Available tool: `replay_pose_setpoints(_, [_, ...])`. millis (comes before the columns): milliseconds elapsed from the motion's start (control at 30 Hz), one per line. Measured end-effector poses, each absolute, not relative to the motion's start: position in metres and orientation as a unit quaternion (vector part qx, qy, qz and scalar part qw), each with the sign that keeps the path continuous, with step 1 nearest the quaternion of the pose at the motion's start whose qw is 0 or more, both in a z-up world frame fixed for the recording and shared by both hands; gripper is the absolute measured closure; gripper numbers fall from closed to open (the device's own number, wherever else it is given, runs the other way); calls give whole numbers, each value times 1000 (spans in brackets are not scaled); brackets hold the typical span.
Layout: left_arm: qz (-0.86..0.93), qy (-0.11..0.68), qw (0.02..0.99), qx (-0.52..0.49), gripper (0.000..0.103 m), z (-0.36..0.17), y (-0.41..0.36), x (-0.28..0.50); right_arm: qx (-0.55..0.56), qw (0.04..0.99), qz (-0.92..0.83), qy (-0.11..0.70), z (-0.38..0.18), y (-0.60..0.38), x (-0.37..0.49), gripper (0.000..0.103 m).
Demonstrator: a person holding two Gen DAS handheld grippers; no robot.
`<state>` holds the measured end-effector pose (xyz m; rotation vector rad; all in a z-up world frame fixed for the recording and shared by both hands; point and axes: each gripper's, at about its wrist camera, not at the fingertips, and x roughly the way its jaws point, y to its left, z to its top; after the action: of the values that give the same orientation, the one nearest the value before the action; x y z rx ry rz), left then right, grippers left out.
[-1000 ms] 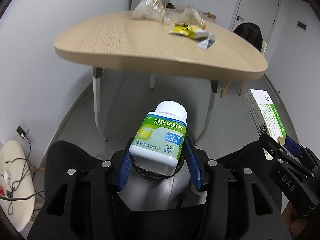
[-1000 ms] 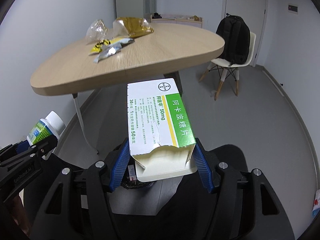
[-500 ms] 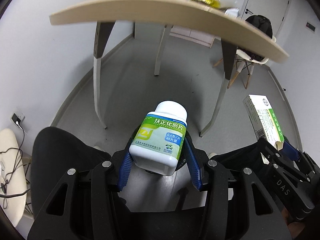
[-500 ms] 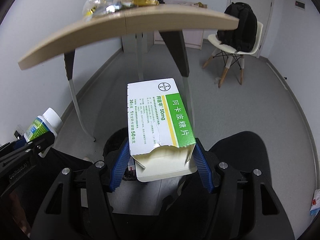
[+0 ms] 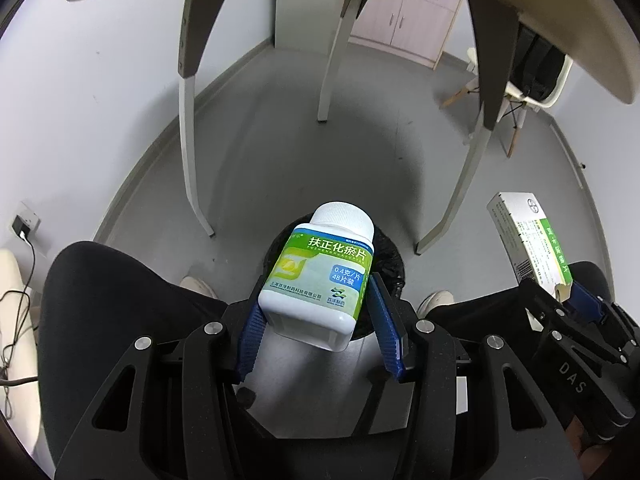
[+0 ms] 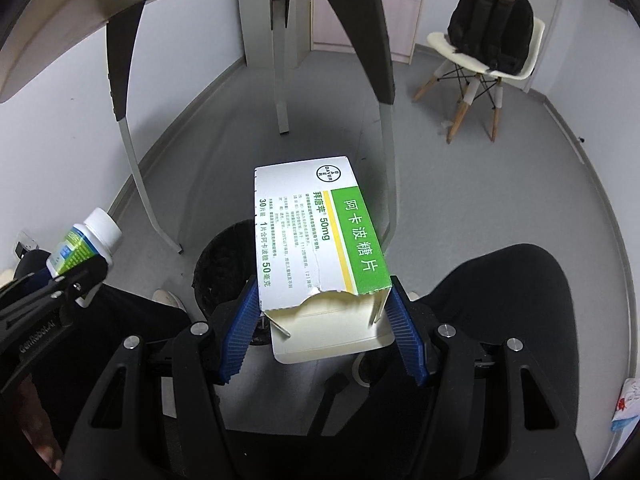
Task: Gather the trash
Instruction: 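Carry the pill bottle and medicine box down over the black trash bin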
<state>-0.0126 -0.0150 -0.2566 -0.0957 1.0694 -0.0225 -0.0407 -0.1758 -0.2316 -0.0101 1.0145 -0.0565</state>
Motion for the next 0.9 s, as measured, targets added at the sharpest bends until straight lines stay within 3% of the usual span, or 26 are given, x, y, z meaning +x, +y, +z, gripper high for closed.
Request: replay_pose_setpoints(900, [-11, 536, 843, -46, 55, -323, -42, 77, -9, 850, -27, 526, -308, -184, 54, 44])
